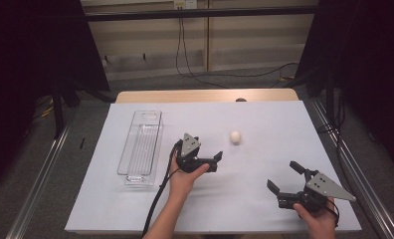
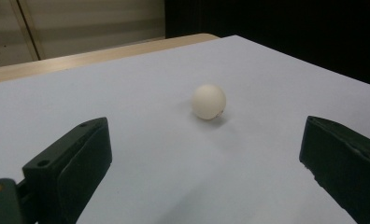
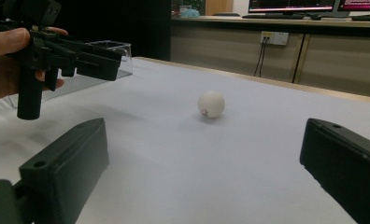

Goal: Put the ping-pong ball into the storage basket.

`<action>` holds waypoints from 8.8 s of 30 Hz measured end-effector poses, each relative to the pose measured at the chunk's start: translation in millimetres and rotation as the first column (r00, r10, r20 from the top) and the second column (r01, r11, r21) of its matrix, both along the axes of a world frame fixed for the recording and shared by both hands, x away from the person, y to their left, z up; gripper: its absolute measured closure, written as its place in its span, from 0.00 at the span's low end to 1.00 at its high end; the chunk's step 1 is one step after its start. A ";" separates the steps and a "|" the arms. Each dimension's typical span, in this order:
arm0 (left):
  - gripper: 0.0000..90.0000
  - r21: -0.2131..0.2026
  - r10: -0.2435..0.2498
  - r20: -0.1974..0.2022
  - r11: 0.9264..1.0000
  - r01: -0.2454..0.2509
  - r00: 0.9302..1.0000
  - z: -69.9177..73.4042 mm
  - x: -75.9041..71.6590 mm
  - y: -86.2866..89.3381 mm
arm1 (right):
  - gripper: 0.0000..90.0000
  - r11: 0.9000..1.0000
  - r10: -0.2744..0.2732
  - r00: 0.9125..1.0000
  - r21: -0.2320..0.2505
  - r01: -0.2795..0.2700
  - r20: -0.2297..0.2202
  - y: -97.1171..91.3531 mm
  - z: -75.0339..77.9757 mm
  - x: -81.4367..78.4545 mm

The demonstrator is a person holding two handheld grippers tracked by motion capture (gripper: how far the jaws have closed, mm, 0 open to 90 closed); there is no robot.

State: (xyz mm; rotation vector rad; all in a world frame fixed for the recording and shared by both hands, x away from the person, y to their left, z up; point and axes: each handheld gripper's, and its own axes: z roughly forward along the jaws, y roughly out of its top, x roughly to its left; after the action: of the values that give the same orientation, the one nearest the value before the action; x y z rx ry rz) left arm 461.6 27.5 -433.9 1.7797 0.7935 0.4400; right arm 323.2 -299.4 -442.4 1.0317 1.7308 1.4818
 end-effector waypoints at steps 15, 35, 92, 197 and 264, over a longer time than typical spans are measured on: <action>0.03 -0.003 -0.003 -0.019 1.000 0.003 1.000 -1.6 5.5 -8.4 | 0.01 1.000 -0.001 1.000 -0.001 0.001 0.001 0.1 -0.2 0.1; 0.03 0.009 0.011 -0.021 1.000 -0.011 1.000 -7.7 11.9 -11.1 | 0.01 1.000 -0.004 1.000 -0.001 0.004 -0.003 0.9 -0.6 0.6; 0.03 0.008 -0.009 -0.042 1.000 0.009 0.999 3.3 28.3 -34.5 | 0.01 1.000 -0.003 1.000 0.002 0.003 -0.007 0.6 -0.2 1.5; 0.03 0.085 -0.007 -0.070 0.996 0.013 0.997 0.3 65.2 -75.1 | 0.01 1.000 0.011 1.000 -0.002 -0.011 0.000 1.7 -0.6 5.1; 0.57 0.206 -0.063 -0.257 0.971 0.119 0.964 -23.8 85.4 -103.0 | 0.01 1.000 0.010 1.000 -0.007 -0.010 0.004 0.0 1.4 4.3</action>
State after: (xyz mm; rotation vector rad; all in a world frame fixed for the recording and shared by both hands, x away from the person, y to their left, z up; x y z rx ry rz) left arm 547.0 -75.5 -457.6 2.0988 0.8575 0.2520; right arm 327.5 -299.4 -441.0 1.0176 1.7397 1.4822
